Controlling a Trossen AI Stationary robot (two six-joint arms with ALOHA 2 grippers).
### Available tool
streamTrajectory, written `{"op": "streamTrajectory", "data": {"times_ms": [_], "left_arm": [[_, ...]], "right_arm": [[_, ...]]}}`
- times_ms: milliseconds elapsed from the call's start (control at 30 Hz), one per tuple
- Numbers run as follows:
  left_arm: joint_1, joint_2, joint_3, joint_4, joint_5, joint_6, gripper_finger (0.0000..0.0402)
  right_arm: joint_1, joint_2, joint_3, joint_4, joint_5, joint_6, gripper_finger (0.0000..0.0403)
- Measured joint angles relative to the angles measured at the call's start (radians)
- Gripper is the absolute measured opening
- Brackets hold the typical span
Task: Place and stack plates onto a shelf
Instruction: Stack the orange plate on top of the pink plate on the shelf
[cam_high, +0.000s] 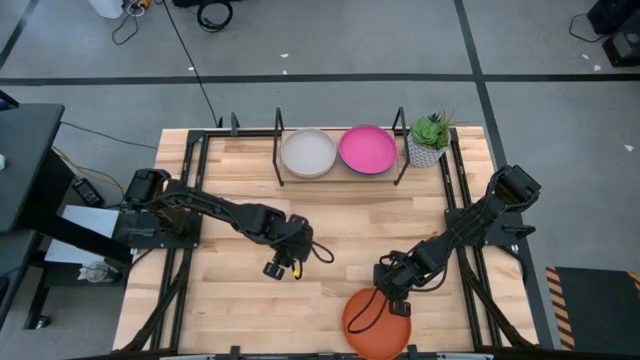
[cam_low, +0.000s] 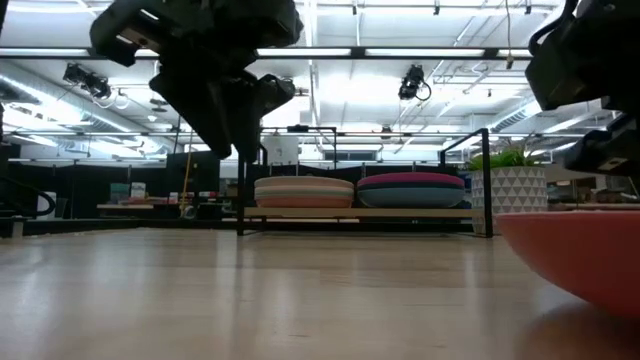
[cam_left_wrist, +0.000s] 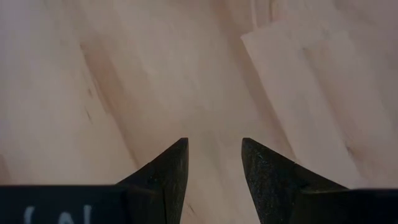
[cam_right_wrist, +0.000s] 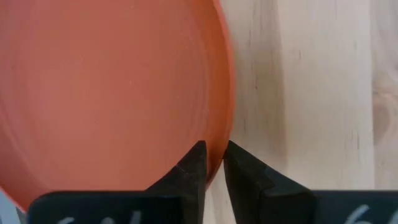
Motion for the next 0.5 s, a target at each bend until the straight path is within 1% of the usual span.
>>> {"op": "streamTrajectory", "data": {"times_ms": [167, 267, 367, 500], "left_arm": [[0.001, 0.0, 0.0, 0.016, -0.023, -0.008, 0.0157], [0.001, 0.0, 0.0, 0.023, -0.028, -0.007, 0.0157], [0.0, 0.0, 0.0, 0.036, -0.065, -0.006, 0.0157], [0.001, 0.0, 0.0, 0.042, -0.111, 0.009, 0.0157]], "right_arm": [[-0.002, 0.0, 0.0, -0.001, 0.011, 0.001, 0.0014], [-0.004, 0.0, 0.0, -0.001, 0.028, 0.017, 0.0015], [-0.014, 0.0, 0.0, -0.006, 0.045, 0.032, 0.0018], [-0.048, -0.001, 0.0, -0.01, 0.049, 0.027, 0.0012]]}}
